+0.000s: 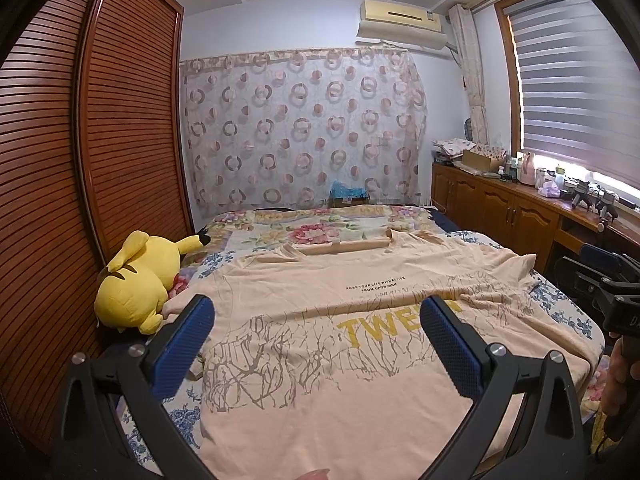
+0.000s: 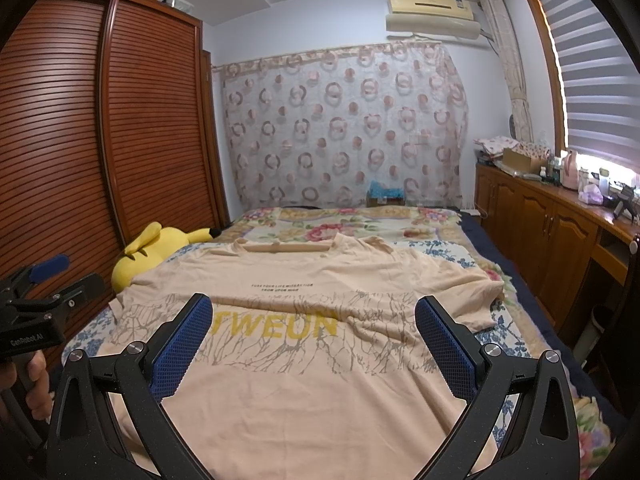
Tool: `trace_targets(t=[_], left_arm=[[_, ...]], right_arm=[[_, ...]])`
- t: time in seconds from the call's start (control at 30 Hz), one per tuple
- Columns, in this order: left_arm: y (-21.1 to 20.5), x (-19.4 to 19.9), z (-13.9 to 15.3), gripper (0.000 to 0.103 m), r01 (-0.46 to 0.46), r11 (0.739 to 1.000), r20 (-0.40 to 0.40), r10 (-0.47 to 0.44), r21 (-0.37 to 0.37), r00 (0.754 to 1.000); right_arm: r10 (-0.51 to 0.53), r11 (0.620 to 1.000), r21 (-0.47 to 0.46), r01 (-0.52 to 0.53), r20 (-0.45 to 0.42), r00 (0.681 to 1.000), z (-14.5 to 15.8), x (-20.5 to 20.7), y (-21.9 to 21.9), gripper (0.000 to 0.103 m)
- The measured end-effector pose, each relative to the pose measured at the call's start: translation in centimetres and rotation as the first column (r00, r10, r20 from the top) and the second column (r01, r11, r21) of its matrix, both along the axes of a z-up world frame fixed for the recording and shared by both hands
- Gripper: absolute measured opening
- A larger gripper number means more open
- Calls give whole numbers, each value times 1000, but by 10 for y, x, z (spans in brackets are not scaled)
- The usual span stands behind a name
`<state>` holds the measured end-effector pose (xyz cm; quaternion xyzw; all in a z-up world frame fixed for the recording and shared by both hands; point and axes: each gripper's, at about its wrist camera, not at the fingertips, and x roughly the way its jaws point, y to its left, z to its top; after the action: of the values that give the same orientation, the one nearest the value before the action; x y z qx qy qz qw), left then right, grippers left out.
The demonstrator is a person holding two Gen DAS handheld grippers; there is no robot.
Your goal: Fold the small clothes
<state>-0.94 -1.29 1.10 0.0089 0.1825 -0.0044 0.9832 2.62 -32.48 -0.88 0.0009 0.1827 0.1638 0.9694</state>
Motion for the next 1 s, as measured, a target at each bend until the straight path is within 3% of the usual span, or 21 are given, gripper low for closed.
trace_targets(t=[1.0], left_arm=[[2, -2, 0, 103, -1, 1000, 10, 1, -5, 1000]], right_arm=[[1, 1000, 0, -1, -1, 1000, 0, -1, 0, 103]])
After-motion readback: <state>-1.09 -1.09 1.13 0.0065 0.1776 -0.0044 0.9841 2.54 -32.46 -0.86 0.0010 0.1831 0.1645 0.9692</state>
